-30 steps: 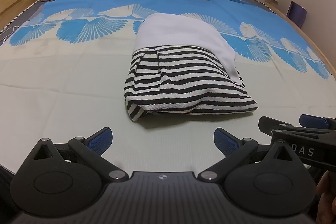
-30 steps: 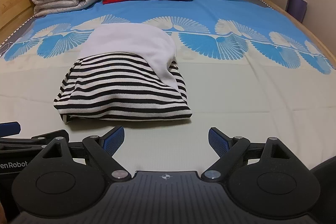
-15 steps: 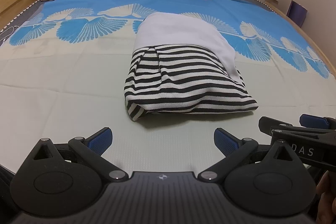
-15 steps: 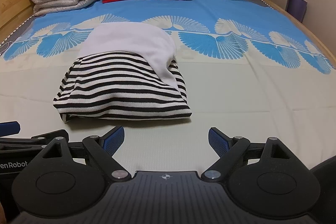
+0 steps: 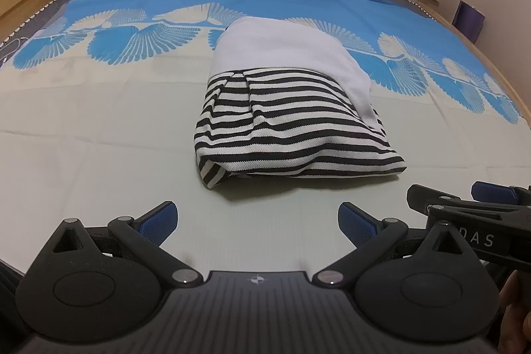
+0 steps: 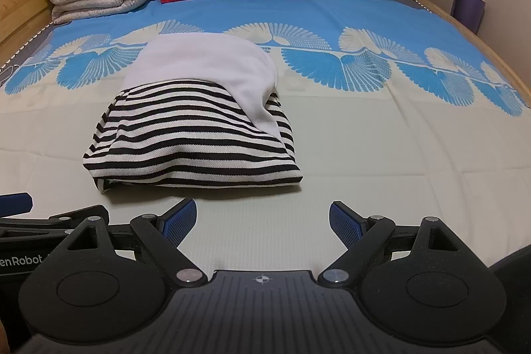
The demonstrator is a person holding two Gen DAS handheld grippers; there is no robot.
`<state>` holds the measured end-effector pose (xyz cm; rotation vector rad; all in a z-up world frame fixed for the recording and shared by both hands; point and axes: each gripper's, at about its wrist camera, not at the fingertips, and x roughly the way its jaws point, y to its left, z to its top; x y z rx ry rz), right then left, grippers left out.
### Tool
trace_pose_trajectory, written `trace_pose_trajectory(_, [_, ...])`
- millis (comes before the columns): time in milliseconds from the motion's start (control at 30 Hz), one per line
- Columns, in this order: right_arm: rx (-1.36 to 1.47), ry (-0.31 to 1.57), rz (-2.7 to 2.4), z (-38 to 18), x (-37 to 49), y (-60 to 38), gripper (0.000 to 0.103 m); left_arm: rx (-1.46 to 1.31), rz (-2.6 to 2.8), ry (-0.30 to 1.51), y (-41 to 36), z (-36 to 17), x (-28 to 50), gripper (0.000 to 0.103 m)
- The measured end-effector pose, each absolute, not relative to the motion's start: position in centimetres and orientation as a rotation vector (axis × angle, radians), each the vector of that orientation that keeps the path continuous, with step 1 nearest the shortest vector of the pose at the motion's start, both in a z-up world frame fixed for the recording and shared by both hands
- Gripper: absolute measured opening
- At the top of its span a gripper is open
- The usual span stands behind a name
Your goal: Fold small clothes
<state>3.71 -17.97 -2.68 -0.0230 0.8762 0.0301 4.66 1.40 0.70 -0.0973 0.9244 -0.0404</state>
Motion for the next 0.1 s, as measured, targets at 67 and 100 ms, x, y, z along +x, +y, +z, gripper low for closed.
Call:
trace_pose_trajectory(67, [-0.023,0.878,0.030,-2.69,3.75,-17.95,0.088,-0.099,-0.041,0.927,1.42,0.68,4.64,0.103])
trace_pose_trajectory(100, [-0.023,0.879,0.029,-2.72,3.79,-17.90,0.088,-0.100,-0.041,0.928,1.46,0.65,4.67,0.103])
